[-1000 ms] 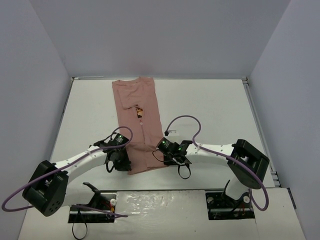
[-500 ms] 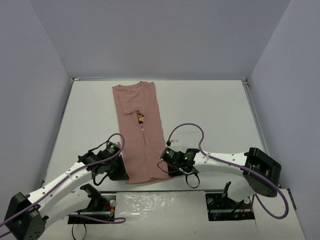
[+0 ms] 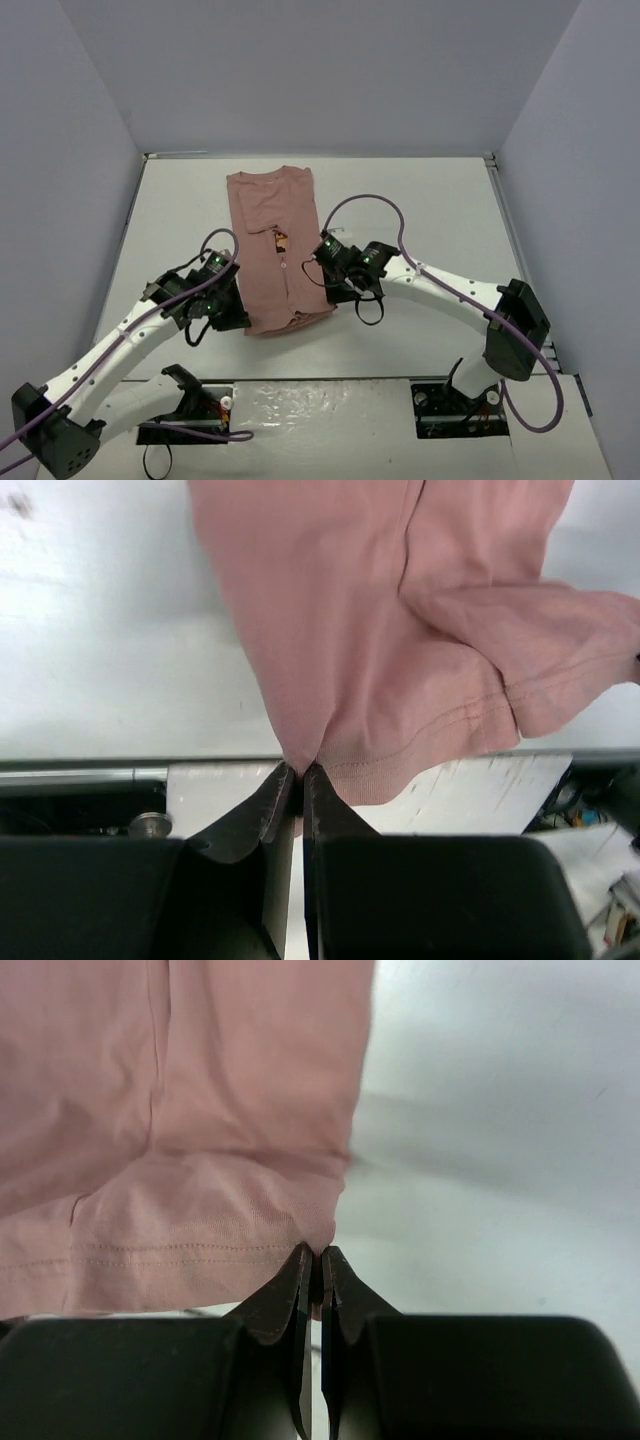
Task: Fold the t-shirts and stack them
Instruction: Fold the folded rectangular tshirt in 1/3 of the way
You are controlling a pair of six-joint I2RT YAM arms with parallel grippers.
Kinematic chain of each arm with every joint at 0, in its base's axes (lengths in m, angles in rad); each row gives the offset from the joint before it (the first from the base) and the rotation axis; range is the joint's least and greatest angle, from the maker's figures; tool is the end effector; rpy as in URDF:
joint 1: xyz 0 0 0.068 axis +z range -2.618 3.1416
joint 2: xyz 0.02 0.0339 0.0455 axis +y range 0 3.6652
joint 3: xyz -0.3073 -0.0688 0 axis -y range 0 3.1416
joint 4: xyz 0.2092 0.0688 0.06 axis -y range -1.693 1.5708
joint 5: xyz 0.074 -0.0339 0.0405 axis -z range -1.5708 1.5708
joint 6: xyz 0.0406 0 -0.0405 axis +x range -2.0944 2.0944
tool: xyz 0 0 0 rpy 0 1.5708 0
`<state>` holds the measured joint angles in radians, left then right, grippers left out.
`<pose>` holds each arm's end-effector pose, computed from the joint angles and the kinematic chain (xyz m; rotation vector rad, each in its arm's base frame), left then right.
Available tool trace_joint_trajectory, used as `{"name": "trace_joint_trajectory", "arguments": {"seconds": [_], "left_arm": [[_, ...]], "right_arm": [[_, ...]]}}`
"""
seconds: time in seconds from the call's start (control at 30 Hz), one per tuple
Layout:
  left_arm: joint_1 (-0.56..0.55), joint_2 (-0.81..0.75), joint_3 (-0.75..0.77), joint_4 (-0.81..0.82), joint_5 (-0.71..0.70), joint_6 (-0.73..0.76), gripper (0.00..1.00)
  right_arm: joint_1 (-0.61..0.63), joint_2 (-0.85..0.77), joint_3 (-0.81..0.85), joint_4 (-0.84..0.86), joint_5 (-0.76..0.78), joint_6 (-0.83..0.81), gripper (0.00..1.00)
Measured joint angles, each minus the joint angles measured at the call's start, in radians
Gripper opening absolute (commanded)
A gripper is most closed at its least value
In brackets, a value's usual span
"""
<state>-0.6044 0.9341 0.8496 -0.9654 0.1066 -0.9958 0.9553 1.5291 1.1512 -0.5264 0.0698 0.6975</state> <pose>0.0862 -0.0648 0.3035 -0.5026 2.7388 -0.6358 0.1724 0.2389 0.3091 -0.3004 2.5596 0.5951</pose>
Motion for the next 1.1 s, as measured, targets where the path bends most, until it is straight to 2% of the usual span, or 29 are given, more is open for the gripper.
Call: {"name": "trace_joint_trajectory", "arguments": {"seconds": [0.2, 0.37, 0.53, 0.7, 1.1], "left_arm": [[0.219, 0.204, 0.163, 0.067, -0.045, 0.168, 0.00], [0.321, 0.332, 0.247, 0.134, -0.053, 0.275, 0.00], [0.345, 0.478, 0.279, 0.222, -0.052, 0.344, 0.00], [0.360, 0.575, 0.280, 0.294, -0.035, 0.364, 0.00], [0.390, 0.635, 0.319, 0.374, -0.019, 0.365, 0.00]], "right_arm": [[-0.115, 0.201, 0.253, -0.029, 0.003, -0.158, 0.00], [-0.134, 0.323, 0.397, -0.044, 0.013, -0.248, 0.00], [-0.174, 0.442, 0.532, -0.061, 0.029, -0.318, 0.00], [-0.209, 0.519, 0.573, -0.061, 0.029, -0.349, 0.00], [-0.245, 0.565, 0.637, -0.065, 0.018, -0.382, 0.00]]}}
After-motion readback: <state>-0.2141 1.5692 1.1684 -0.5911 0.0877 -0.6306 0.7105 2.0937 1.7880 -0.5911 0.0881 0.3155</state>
